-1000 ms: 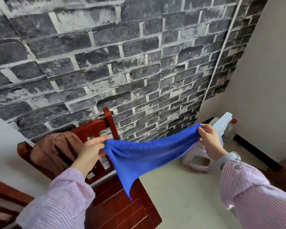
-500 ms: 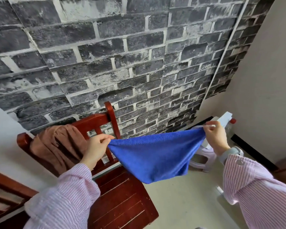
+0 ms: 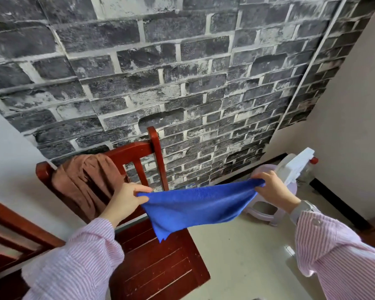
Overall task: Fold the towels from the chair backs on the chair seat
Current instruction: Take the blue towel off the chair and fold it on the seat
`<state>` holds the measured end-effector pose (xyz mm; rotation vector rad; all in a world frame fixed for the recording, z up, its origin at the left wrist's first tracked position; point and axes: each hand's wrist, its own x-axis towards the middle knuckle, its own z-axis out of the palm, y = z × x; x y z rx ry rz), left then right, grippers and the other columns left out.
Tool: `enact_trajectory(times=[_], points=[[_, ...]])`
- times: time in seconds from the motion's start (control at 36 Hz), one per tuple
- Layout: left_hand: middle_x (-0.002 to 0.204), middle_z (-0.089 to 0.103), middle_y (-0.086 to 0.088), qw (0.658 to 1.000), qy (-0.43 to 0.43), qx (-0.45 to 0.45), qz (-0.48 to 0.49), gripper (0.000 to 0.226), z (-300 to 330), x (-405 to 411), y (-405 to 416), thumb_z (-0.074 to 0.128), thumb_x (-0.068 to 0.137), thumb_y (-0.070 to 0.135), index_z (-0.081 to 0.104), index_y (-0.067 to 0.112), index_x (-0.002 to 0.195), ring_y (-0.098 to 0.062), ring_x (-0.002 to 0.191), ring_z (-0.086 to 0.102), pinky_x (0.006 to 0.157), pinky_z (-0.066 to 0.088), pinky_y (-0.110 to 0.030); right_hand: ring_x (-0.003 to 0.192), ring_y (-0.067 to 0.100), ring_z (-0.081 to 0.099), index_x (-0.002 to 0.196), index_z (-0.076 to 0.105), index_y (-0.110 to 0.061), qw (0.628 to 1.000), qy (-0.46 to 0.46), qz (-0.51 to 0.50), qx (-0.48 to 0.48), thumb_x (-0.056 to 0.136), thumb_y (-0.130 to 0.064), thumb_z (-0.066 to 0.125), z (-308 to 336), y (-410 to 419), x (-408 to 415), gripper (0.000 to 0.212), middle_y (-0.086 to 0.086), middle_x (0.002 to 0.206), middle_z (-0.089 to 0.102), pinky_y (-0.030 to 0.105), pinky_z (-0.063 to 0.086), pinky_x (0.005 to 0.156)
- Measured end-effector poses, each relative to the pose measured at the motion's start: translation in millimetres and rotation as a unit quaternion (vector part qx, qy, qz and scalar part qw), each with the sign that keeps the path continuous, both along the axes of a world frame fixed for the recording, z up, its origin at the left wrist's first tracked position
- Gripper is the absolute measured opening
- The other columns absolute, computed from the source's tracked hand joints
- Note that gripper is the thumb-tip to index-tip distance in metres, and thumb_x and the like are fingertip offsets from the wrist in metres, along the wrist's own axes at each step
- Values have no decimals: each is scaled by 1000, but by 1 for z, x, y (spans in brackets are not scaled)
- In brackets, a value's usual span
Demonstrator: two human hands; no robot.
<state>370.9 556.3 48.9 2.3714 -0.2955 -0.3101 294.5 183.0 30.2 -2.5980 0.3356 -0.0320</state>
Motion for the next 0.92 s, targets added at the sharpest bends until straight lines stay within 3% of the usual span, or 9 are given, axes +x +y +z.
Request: enact_trajectory(times=[0.11,0.22,0.33,0.64,0.78,0.83,0.92], points=[[95,64,-8,995,-71,71,20,20,-11,-2,14,61,82,2,71,7,99,-23,93,59,76,31,-19,87,35,51,98,69,-1,999,-9,-37,-20,76,4,63,-9,6,0,23,24,93,60,27,35,76],[99,63,-8,980,-121,148,63,19,-20,-2,31,54,88,10,70,12,98,-28,97,55,82,39,-32,92,33,49,95,69,-4,998,12,-32,-57,77,-12,69,-14,18,6,19,19,96,56,37,42,79],[97,65,-6,957,-174,211,92,18,-29,6,49,53,89,15,70,17,95,-30,92,51,75,42,-38,98,32,54,98,66,-9,997,45,-37,-53,81,-18,64,-14,39,19,19,12,107,51,39,46,83],[90,64,-16,946,-220,159,178,17,-59,21,92,54,84,2,69,8,90,-37,86,50,75,44,-43,99,35,56,97,59,-4,997,22,-61,37,84,-3,50,-47,104,62,16,17,104,62,31,35,75],[86,62,-12,947,-248,127,162,24,-89,-7,117,45,82,10,69,6,88,-33,81,51,74,43,-40,88,37,58,96,60,3,997,-27,-51,59,78,9,49,-74,125,44,23,22,95,61,40,45,79],[84,63,-10,945,-261,129,147,24,-107,-25,127,46,82,10,69,6,87,-27,80,48,74,39,-34,78,37,60,95,60,0,995,-15,-55,79,78,11,47,-90,131,32,24,19,87,61,47,50,76],[83,64,-7,949,-242,139,144,24,-144,-57,142,47,82,14,70,8,87,-19,81,43,70,44,-36,71,34,60,90,61,-3,994,19,-63,93,79,9,47,-121,140,12,21,11,80,59,50,52,72]])
